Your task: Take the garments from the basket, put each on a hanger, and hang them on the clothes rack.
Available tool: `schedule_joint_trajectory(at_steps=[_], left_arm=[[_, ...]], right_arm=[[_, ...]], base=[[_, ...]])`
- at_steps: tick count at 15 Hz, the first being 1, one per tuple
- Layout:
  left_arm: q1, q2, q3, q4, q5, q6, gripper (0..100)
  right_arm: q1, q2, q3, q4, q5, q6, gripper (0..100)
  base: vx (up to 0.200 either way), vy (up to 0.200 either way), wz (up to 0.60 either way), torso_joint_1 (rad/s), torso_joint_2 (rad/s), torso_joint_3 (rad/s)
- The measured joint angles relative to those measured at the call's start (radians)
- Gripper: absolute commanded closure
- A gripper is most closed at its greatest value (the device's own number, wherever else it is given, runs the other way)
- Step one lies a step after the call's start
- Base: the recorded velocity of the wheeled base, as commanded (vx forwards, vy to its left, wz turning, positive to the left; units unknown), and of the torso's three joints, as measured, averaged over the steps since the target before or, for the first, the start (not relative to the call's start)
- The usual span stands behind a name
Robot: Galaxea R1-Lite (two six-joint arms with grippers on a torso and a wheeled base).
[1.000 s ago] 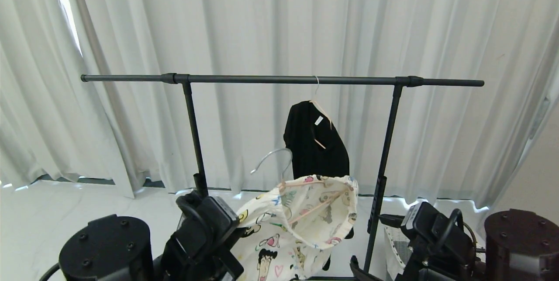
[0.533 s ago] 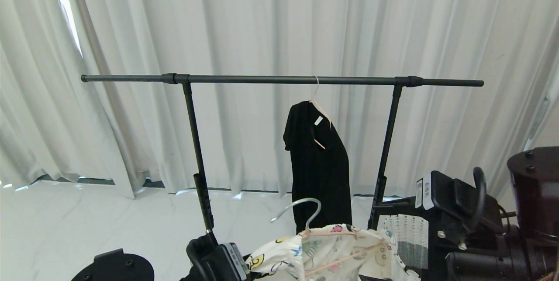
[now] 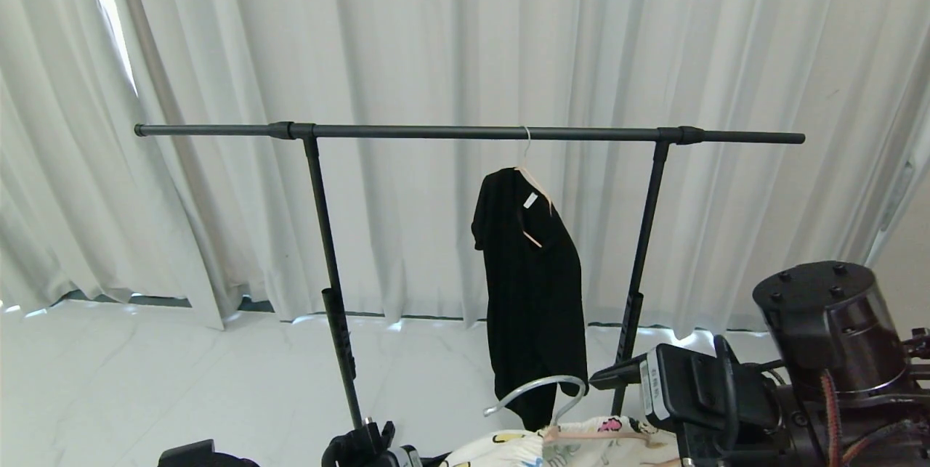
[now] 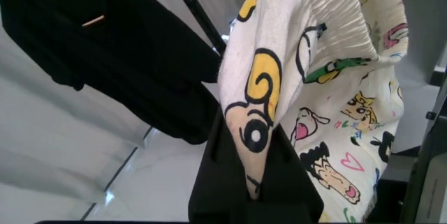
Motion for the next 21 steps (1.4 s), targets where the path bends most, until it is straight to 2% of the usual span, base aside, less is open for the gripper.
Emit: schedule_joint_trajectory(at_steps=[3, 4, 9, 12, 13, 15, 17, 21], left_arm=[[-0.002, 0.000, -0.010, 0.000, -0.004, 0.000, 100], [-0.002, 0.000, -0.011, 0.000, -0.012, 0.000, 100], [-0.001, 0.000, -0.013, 0.000, -0.030, 0.002, 100], [-0.001, 0.000, -0.013, 0.000, -0.024, 0.003, 100], [-0.001, 0.000, -0.012, -0.001, -0.020, 0.010, 0], [-0.002, 0.003, -0.010, -0.001, -0.010, 0.040, 0], [-0.001, 0.008, -0.012, -0.001, -0.005, 0.040, 0], [0.051, -0.008, -0.013, -0.004, 0.027, 0.017, 0]], right_arm=[[-0.020, 0.035, 0.000, 0.001, 0.000, -0.041, 0], [-0.028, 0.041, 0.000, 0.001, 0.000, -0.043, 100], [-0.064, 0.057, 0.001, 0.001, -0.002, -0.099, 100], [-0.068, 0.063, 0.002, -0.002, -0.004, -0.107, 100], [-0.069, 0.065, 0.002, -0.005, -0.004, -0.111, 100], [-0.077, 0.066, 0.002, -0.007, -0.004, -0.124, 100], [-0.091, 0.059, 0.001, -0.011, 0.000, -0.145, 100], [-0.186, 0.009, 0.008, -0.033, 0.003, -0.153, 100]], base=[[0.000, 0.000, 0.00, 0.000, 0.00, 0.000], [0.000, 0.000, 0.00, 0.000, 0.00, 0.000], [0.000, 0.000, 0.00, 0.000, 0.00, 0.000], [0.000, 0.000, 0.00, 0.000, 0.00, 0.000], [0.000, 0.000, 0.00, 0.000, 0.00, 0.000], [0.000, 0.000, 0.00, 0.000, 0.00, 0.000], [0.000, 0.000, 0.00, 0.000, 0.00, 0.000], [0.000, 0.000, 0.00, 0.000, 0.00, 0.000]])
